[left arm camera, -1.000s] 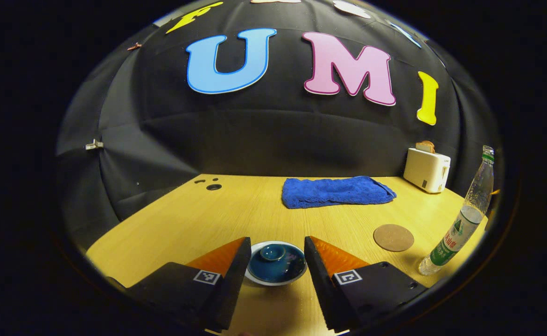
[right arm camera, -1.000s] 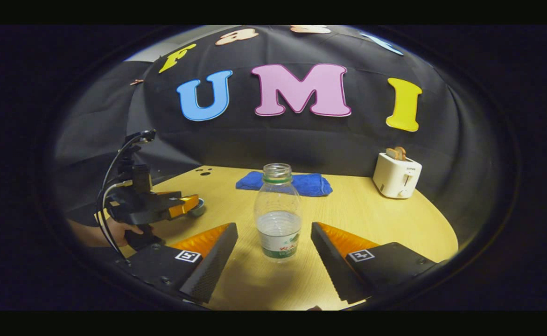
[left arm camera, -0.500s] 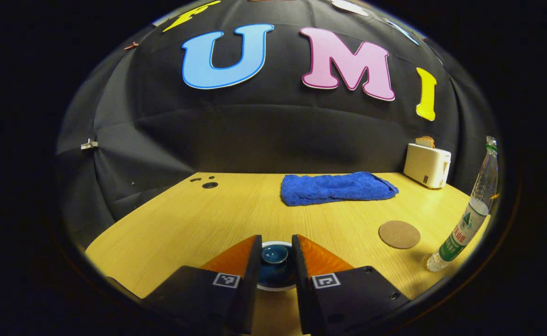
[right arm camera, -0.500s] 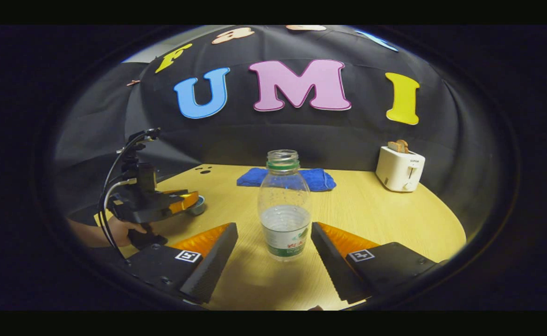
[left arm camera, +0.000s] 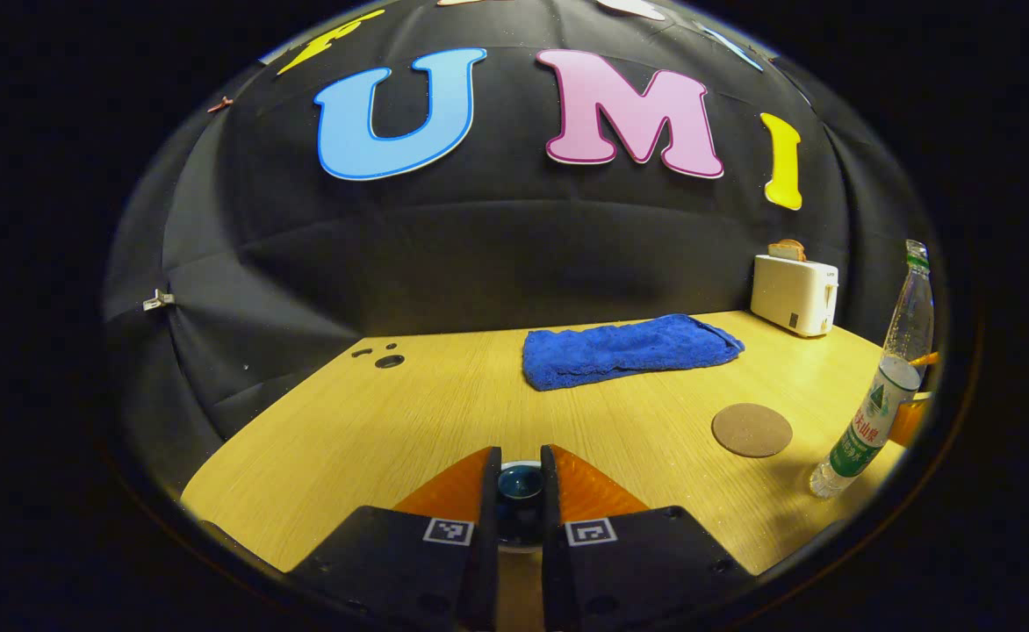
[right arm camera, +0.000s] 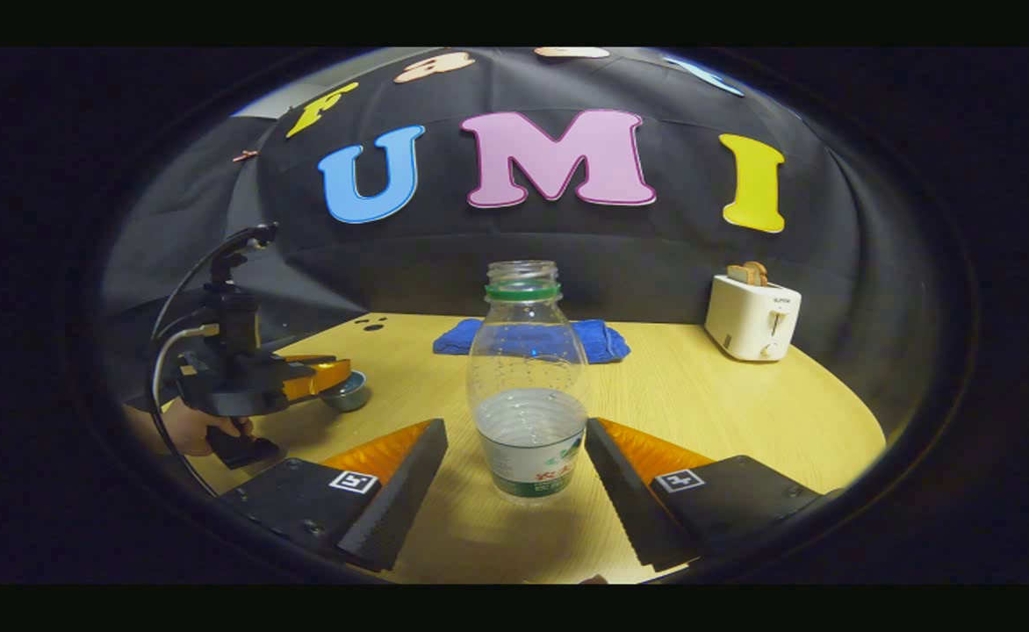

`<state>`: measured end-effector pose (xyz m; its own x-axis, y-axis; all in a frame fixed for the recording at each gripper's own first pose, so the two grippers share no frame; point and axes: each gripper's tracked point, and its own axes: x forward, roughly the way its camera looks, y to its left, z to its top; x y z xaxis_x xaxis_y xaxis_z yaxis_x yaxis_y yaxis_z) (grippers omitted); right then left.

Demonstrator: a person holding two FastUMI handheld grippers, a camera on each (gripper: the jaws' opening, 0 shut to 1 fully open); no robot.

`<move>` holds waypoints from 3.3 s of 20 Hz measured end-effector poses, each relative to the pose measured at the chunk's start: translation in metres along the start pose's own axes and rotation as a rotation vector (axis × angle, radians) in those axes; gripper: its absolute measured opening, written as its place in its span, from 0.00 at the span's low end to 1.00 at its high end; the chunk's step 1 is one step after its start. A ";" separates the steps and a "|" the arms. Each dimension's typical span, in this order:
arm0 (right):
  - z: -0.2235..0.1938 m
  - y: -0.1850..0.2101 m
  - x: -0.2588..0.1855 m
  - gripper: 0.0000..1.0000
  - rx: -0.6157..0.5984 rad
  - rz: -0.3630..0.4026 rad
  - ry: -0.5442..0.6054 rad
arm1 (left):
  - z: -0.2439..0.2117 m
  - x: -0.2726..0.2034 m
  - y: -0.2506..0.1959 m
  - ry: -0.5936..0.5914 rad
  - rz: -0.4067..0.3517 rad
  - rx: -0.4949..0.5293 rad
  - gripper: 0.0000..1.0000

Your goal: Open the teacup lid with one hand, grasp the water bottle and pour water into the teacup with the other hand; after pouring, place the water bottle on the coaster and then close the teacup lid.

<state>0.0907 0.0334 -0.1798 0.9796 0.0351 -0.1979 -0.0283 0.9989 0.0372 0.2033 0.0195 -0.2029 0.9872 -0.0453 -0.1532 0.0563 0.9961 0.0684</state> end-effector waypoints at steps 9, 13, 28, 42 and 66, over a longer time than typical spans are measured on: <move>-0.003 -0.003 0.030 1.00 0.020 -0.022 -0.057 | 0.012 -0.020 -0.006 -0.012 -0.024 -0.014 0.23; -0.008 -0.008 0.043 1.00 0.044 -0.041 -0.075 | 0.012 -0.039 -0.003 -0.010 -0.021 -0.046 0.23; 0.009 -0.009 0.062 0.75 -0.123 -0.068 -0.021 | -0.005 -0.071 0.033 0.013 0.066 -0.109 0.23; 0.052 0.031 0.119 0.79 -0.856 -0.102 -0.102 | 0.009 -0.082 0.092 -0.028 0.077 -0.135 0.23; 0.033 0.089 0.188 0.75 -1.354 -0.120 -0.189 | -0.015 -0.059 0.137 -0.002 0.018 -0.162 0.23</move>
<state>0.2785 0.1282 -0.1808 0.9987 0.0515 0.0068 -0.0063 0.2489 -0.9685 0.1504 0.1599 -0.1992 0.9881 -0.0269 -0.1515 0.0135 0.9960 -0.0888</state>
